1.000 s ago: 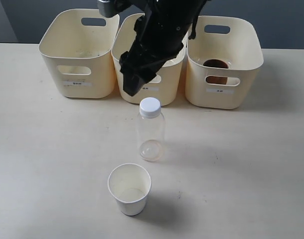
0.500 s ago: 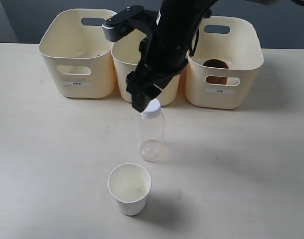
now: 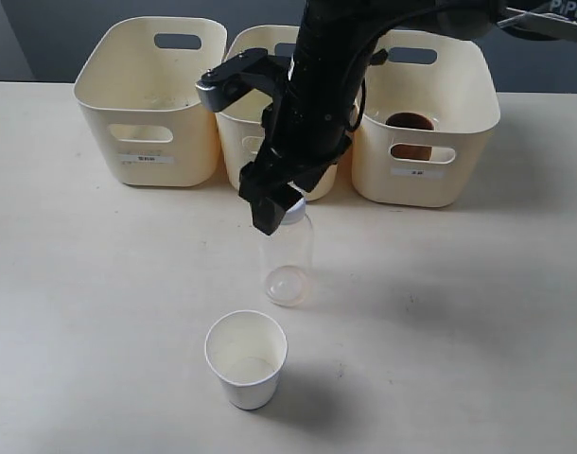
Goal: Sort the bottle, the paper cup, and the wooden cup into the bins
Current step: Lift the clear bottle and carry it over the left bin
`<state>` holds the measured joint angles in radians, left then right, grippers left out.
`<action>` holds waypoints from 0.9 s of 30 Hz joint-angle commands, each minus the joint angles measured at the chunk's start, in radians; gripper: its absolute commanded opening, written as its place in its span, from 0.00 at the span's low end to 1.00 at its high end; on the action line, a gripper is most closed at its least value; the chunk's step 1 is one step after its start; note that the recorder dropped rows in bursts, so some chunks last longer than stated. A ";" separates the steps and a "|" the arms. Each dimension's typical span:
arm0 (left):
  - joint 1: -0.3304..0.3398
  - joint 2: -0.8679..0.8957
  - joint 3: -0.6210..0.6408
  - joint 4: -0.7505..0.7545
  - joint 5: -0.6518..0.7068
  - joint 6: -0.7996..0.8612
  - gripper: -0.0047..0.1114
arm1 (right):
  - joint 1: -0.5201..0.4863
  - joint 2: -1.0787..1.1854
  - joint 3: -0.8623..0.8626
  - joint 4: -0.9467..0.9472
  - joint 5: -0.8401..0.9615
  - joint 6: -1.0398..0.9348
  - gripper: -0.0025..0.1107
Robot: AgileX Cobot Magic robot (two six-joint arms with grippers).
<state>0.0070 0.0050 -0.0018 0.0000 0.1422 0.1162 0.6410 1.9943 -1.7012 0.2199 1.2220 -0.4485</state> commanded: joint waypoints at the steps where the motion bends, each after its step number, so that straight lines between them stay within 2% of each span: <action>1: 0.000 -0.005 0.002 0.000 -0.007 -0.001 0.04 | -0.001 0.001 0.003 -0.011 -0.001 0.000 0.68; 4: 0.000 -0.005 0.002 0.000 -0.007 -0.001 0.04 | -0.001 0.002 0.003 -0.013 -0.001 0.000 0.64; 7: 0.000 -0.005 0.002 0.000 -0.007 -0.001 0.04 | -0.001 0.002 0.003 -0.013 -0.001 0.000 0.53; 10: 0.000 -0.005 0.002 0.000 -0.007 -0.001 0.04 | -0.001 0.002 0.003 -0.013 -0.001 -0.028 0.31; 13: 0.000 -0.005 0.002 0.000 -0.007 -0.001 0.04 | -0.001 0.002 0.003 -0.013 -0.001 -0.088 0.02; 23: 0.000 -0.005 0.002 0.000 -0.007 -0.001 0.04 | 0.010 -0.048 0.003 -0.031 -0.001 -0.200 0.01; 27: 0.000 -0.005 0.002 0.000 -0.007 -0.001 0.04 | 0.030 -0.148 0.001 -0.032 -0.211 -0.213 0.01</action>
<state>0.0070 0.0050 -0.0018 0.0000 0.1422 0.1162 0.6581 1.9203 -1.6997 0.1914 1.1329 -0.6435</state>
